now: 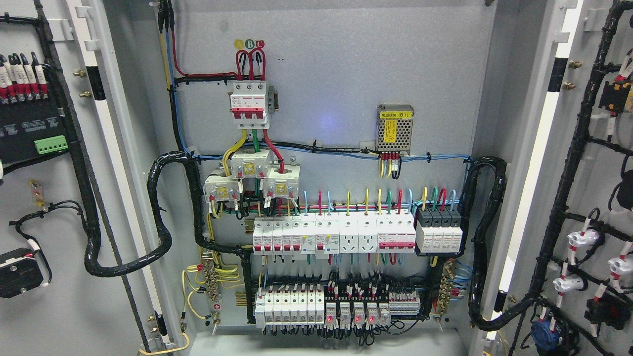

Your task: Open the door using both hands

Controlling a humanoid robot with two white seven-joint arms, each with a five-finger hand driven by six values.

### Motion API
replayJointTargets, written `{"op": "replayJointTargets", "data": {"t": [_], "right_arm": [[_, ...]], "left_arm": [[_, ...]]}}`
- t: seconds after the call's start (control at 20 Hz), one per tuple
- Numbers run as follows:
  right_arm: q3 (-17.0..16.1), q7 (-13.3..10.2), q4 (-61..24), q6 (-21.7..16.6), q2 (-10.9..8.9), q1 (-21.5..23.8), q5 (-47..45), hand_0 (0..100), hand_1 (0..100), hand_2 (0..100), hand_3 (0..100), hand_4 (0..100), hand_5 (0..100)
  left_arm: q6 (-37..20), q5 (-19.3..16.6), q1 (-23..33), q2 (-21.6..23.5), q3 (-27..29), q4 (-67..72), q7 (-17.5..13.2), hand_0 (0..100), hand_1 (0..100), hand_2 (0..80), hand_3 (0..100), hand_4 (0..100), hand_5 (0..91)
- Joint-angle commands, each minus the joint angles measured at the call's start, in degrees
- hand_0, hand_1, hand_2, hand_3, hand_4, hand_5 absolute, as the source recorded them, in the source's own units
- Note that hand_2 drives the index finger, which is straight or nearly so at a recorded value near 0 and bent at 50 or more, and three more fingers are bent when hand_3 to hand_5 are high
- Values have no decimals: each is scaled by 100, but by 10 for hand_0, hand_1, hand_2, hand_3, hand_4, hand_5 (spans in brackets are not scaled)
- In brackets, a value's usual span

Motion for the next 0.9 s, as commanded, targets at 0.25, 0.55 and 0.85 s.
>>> {"op": "replayJointTargets", "data": {"t": [0.25,0.55,0.85], "right_arm": [[-218,-46,282,2,7,-78,-69,191,0,0,0,0,0],[-236,-46,309,2,7,-122,-61,191,0,0,0,0,0],[-236,-46,309,2,7,-139,-69,191,0,0,0,0,0]], "left_arm": [[-17,22,38,54,-2,-37,-7,0,0,0,0,0,0],[-34,4,179,63,-37,-309,-7,0,0,0,0,0,0],[-52,-31,416,54,-81,-731,-16,0,0,0,0,0,0]]}}
